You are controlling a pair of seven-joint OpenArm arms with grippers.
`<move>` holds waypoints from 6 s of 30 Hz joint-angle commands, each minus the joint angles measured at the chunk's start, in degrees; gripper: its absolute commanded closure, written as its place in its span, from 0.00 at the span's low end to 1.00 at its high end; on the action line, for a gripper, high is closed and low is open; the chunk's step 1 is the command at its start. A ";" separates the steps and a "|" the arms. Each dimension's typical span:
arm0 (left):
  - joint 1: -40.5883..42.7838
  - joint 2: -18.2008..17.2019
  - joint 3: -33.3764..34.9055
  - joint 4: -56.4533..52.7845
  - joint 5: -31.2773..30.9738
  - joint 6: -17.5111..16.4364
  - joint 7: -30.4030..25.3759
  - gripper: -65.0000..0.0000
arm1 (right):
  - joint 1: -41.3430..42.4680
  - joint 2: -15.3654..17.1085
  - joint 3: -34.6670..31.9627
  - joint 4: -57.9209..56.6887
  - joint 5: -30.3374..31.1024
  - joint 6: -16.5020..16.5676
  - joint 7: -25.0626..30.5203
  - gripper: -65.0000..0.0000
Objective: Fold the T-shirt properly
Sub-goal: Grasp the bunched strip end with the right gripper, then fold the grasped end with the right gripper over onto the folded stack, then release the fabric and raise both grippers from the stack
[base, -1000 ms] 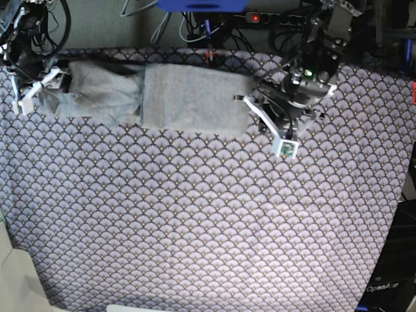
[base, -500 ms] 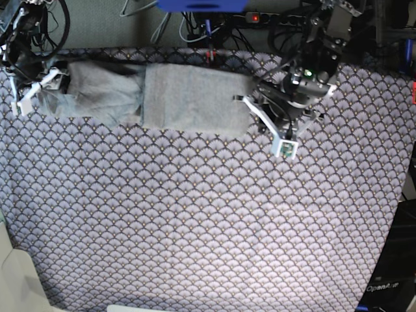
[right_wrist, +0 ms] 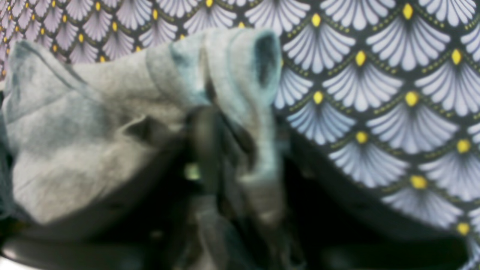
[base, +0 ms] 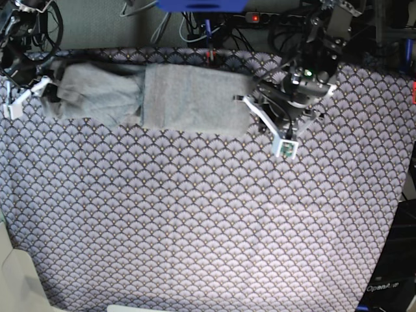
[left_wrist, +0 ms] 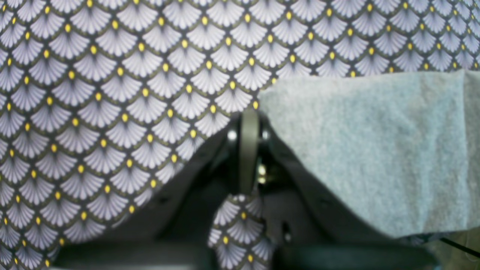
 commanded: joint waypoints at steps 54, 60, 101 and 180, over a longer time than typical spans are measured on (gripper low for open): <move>-0.04 -2.12 -13.48 1.22 -0.73 -0.35 -0.81 1.00 | 2.21 -14.92 -11.01 30.97 -1.62 -0.05 -20.91 1.00; -0.04 -2.20 -15.77 0.96 -0.73 -0.35 -0.99 1.00 | 4.58 -16.94 -14.44 30.97 -1.79 -0.05 -20.91 1.00; 0.67 -5.46 -25.44 -5.29 -0.11 -0.44 -4.24 1.00 | 7.92 -23.44 -36.50 30.97 -1.70 -0.05 -20.91 1.00; 3.92 -2.56 -39.77 2.10 -0.02 -22.59 -3.71 1.00 | 22.25 0.38 -49.34 25.52 -1.79 -0.05 -14.71 1.00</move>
